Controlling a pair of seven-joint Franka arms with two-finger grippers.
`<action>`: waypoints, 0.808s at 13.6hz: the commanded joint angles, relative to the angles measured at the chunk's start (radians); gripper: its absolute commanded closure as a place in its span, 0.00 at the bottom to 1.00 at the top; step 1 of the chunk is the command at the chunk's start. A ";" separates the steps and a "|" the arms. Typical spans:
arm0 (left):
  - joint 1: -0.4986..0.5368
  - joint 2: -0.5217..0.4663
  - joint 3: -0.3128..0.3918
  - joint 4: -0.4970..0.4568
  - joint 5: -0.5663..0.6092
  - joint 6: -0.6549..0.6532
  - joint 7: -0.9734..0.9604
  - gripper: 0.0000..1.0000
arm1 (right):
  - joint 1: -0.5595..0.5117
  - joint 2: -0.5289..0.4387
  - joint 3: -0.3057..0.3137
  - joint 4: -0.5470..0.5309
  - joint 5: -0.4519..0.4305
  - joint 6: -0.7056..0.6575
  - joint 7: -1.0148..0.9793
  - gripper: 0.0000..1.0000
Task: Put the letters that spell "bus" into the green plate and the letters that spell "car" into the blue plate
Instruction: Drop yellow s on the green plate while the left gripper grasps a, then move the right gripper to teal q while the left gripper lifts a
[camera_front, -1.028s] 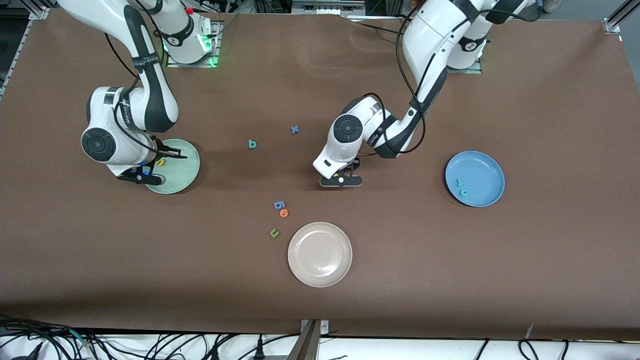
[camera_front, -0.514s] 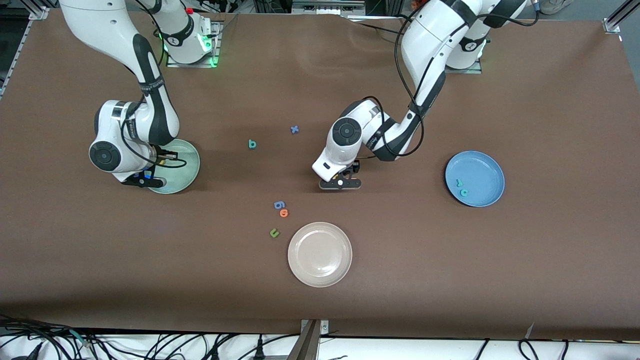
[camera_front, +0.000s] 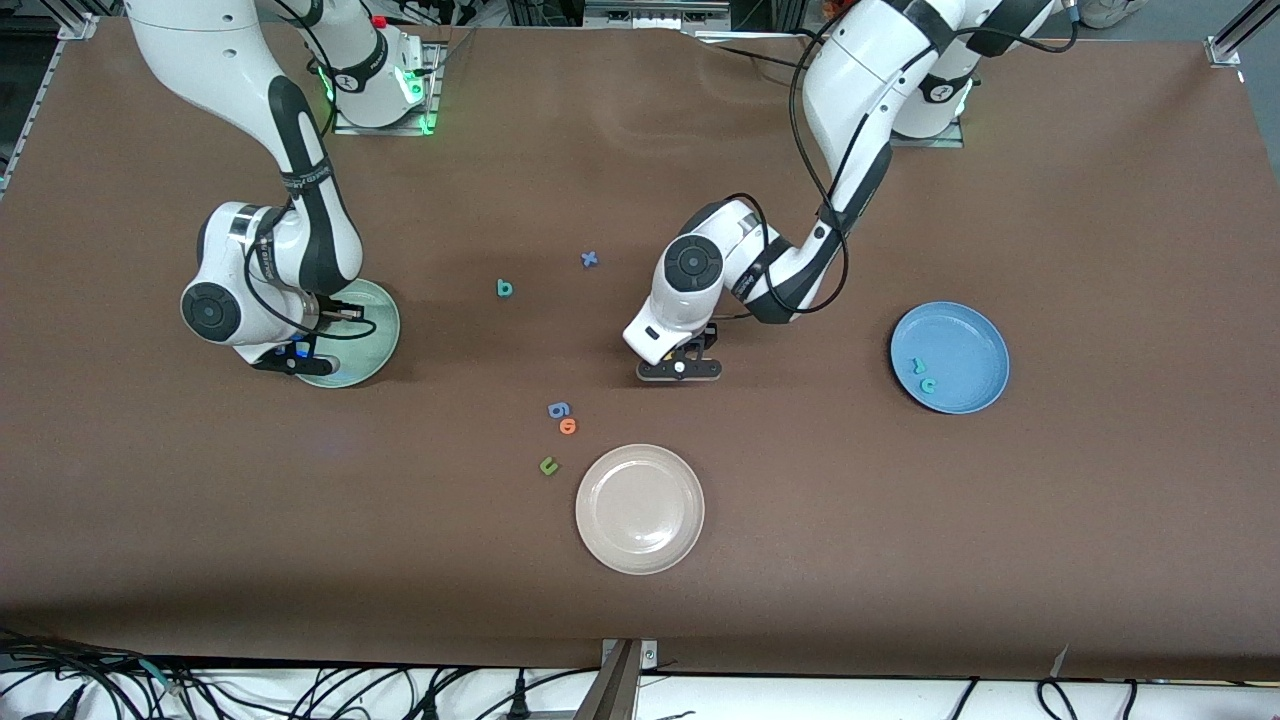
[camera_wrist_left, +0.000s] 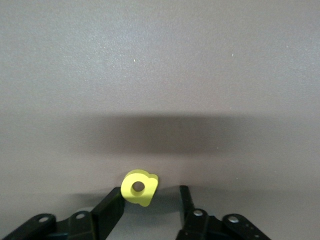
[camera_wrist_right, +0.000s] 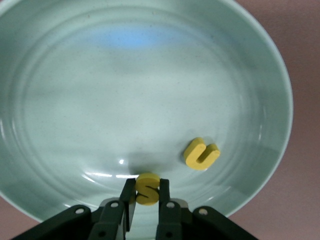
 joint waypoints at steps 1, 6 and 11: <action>-0.002 0.034 0.013 0.037 0.033 -0.007 0.019 0.65 | -0.002 -0.007 0.004 -0.010 0.024 0.011 -0.032 0.27; -0.002 0.031 0.013 0.037 0.033 -0.007 0.019 0.74 | 0.005 -0.071 0.004 0.021 0.043 -0.084 0.048 0.01; 0.004 0.027 0.019 0.037 0.033 -0.010 0.027 0.82 | 0.132 -0.158 0.007 0.021 0.043 -0.118 0.383 0.01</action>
